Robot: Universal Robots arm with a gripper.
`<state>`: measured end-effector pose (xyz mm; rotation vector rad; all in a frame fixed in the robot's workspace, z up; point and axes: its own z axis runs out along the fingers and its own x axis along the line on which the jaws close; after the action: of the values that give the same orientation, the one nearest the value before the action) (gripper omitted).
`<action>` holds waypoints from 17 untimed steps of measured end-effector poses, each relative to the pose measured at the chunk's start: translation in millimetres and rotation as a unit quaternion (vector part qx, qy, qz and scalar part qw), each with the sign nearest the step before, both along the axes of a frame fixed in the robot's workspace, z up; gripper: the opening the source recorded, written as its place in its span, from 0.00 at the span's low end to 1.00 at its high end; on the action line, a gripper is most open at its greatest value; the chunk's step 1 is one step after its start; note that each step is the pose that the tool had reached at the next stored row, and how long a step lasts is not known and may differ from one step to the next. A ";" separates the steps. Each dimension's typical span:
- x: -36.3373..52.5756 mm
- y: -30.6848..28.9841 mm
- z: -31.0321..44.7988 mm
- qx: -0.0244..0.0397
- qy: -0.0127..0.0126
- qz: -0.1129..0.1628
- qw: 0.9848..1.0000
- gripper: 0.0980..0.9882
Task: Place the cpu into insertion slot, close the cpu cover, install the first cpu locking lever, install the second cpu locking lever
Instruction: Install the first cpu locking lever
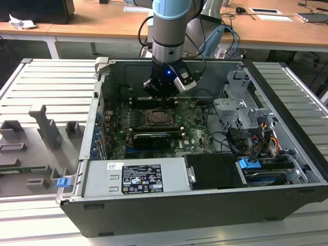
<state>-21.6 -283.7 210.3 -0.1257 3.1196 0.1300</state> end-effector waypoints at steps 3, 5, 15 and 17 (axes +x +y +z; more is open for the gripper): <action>0.1 0.1 -0.8 0.000 0.000 0.000 1.000 0.01; 0.0 0.0 -1.5 0.000 0.000 0.000 1.000 0.01; 0.6 0.0 -6.1 -0.002 0.000 0.000 1.000 0.01; 0.7 0.0 -6.7 -0.004 0.000 0.000 1.000 0.01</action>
<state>-20.9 -283.7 203.7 -0.1260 3.1205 0.1188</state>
